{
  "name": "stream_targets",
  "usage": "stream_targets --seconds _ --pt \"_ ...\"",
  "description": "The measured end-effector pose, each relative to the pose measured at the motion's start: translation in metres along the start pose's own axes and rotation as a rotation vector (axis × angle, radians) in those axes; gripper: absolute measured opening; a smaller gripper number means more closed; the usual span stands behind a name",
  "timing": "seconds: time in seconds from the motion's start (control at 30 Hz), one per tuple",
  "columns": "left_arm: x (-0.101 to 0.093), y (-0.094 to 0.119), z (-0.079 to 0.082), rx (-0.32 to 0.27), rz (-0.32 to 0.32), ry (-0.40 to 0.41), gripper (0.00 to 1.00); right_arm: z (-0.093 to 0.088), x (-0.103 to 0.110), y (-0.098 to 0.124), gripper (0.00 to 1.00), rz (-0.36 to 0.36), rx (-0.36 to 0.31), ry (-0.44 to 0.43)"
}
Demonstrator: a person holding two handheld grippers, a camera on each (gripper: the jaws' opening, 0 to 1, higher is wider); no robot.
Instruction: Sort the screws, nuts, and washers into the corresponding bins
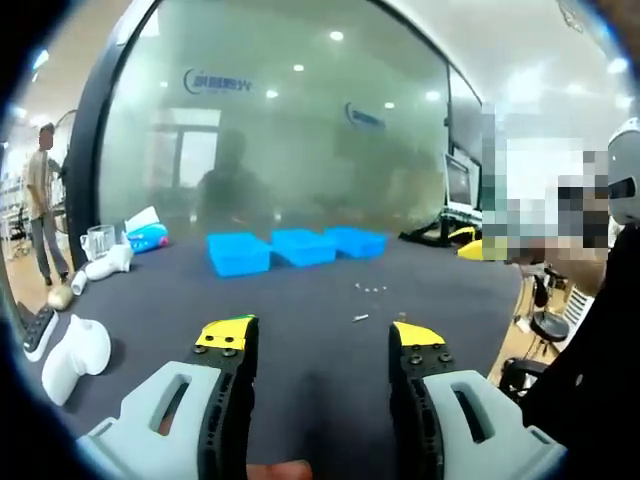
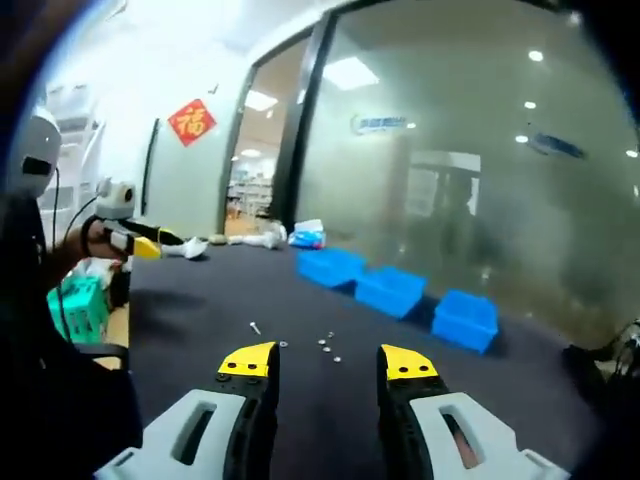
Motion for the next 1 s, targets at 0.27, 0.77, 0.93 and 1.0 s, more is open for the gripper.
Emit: stream_targets --seconds 0.27,0.77,0.93,1.0 --pt "0.002 0.001 -0.005 0.017 0.002 0.000 0.51 0.016 0.009 -0.020 0.36 0.139 0.056 0.051" --pt "0.003 0.000 -0.012 0.050 -0.012 0.004 0.51 0.039 0.030 -0.075 0.31 0.359 0.233 0.198" --pt "0.006 0.001 -0.014 0.063 -0.014 0.003 0.51 0.046 0.040 -0.101 0.31 0.422 0.286 0.251" --pt "0.006 0.001 -0.014 0.065 -0.015 0.000 0.51 0.048 0.044 -0.112 0.29 0.435 0.294 0.302"
Point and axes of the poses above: the point that each gripper's makers call its tool centre point, and the gripper's own axes: y roughly backward along the fingers, x roughly to its left, z roughly out of its top, the point moved 8 cm from there along y, roughly backward along the fingers, and after that the axes turned 6 degrees about x, right-handed, at the moved point
